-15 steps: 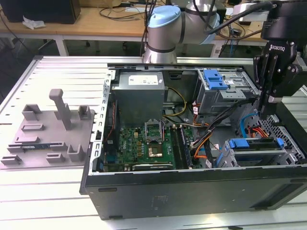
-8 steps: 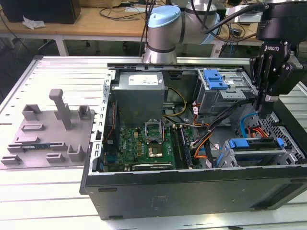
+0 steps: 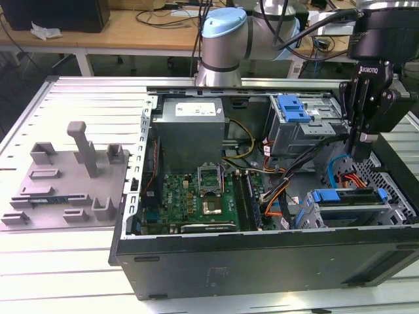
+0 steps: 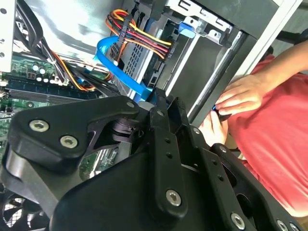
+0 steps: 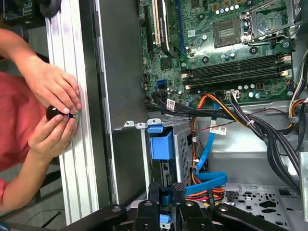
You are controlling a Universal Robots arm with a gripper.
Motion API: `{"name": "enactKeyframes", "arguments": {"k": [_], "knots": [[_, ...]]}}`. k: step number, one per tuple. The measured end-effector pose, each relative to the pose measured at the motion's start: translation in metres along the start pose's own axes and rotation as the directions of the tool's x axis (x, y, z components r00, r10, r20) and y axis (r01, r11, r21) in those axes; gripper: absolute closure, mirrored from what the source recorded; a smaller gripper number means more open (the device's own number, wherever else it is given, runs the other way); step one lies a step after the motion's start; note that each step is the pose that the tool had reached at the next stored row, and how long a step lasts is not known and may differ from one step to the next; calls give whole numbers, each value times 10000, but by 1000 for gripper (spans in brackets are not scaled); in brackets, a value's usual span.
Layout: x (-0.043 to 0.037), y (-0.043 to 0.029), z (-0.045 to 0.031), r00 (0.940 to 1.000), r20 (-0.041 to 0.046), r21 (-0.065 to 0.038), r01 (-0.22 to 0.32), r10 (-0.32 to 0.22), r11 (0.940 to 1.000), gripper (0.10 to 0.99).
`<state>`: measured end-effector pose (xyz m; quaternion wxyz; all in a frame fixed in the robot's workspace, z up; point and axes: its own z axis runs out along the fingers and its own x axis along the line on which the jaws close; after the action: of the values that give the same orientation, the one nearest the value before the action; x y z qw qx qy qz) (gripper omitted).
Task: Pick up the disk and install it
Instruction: 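Insert the first disk wire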
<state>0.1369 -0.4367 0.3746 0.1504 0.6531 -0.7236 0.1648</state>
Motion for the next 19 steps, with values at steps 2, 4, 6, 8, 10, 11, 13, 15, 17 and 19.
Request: {"name": "enactKeyframes", "arguments": {"k": [2, 4, 6, 8, 10, 11, 13, 15, 17, 19], "knots": [[-2, 4, 4, 9999, -7, -60, -126, 126, 9999, 847], [-10, 6, 9, 9995, -14, -153, -317, 317, 9994, 847], [-21, 7, 13, 9988, -29, -237, -494, 494, 9985, 847], [-25, 8, 20, 9980, -39, -301, -630, 629, 9976, 847], [-27, 8, 24, 9975, -43, -335, -700, 699, 9970, 847], [-28, 8, 26, 9973, -47, -351, -734, 732, 9967, 847], [-32, 9, 34, 9962, -60, -419, -876, 874, 9953, 847], [-34, 9, 36, 9956, -65, -448, -936, 934, 9946, 859], [-36, 9, 39, 9948, -72, -486, -1017, 1015, 9936, 925], [-37, 9, 41, 9943, -77, -510, -1067, 1064, 9930, 925]]}}
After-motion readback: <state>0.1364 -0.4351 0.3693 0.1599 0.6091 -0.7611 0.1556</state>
